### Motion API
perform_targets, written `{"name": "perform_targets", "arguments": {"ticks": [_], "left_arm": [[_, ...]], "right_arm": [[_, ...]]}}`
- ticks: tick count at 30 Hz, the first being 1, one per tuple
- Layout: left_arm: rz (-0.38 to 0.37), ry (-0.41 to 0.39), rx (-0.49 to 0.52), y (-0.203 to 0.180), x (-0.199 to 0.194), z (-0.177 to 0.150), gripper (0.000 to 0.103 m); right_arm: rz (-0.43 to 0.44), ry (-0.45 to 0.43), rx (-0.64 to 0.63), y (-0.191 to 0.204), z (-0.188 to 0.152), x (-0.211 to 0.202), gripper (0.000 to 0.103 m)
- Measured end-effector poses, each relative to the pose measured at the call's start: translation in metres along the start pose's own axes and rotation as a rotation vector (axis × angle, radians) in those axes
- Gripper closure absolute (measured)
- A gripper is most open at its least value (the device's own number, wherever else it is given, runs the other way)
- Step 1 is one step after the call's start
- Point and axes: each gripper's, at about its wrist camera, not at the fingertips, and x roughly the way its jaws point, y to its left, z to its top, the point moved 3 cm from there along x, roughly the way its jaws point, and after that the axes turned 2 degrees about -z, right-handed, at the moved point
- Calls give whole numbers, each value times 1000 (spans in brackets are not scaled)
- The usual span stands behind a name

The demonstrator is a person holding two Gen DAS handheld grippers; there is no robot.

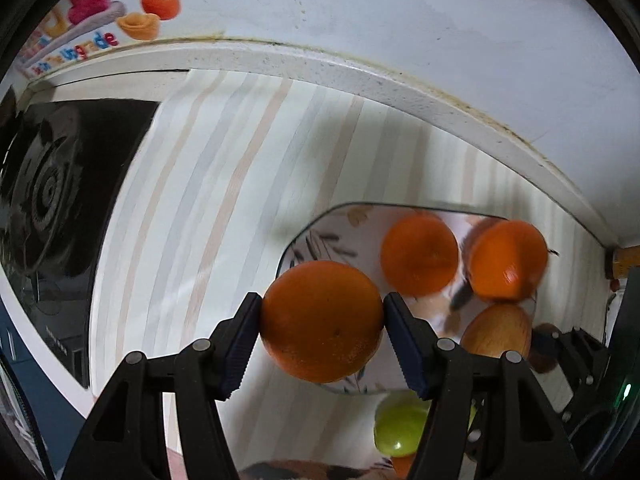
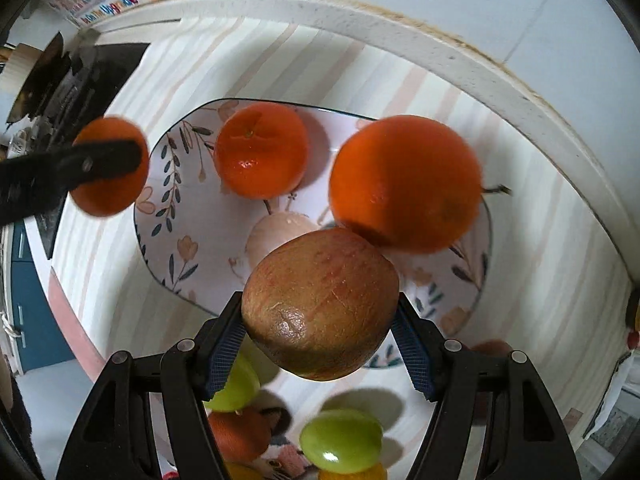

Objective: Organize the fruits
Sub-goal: 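Place both fruits on the floral plate and open both tools, then move both tools back over the remaining fruit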

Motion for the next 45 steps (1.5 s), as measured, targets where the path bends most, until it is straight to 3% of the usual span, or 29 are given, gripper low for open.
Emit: {"name": "perform_targets", "arguments": {"ticks": [10,20,22,23,25,27,29,36,45], "left_arm": [[4,90,30,-6,40,27,43],[-7,123,20,-9,51,28,42],[-18,131,7,-8,52,28,42],[-21,132,0,-7,52,28,41],[-6,120,4,-7,52,30,37],[11,104,14,-6,50,32,22],[15,100,16,-4,51,34,14],[7,41,-14,-1,20,24,14],[56,-99,-77,-8,-30,-37,14]], "right_arm": [[40,69,48,7,14,25,30],[47,89,64,11,30,27,29],[54,94,69,8,30,27,13],[51,90,72,11,28,27,10],[51,91,78,14,33,28,9],[57,93,78,14,34,23,9],[51,86,82,12,33,17,9],[26,31,98,-6,21,-15,9],[8,-56,146,-34,-23,-49,9]]}}
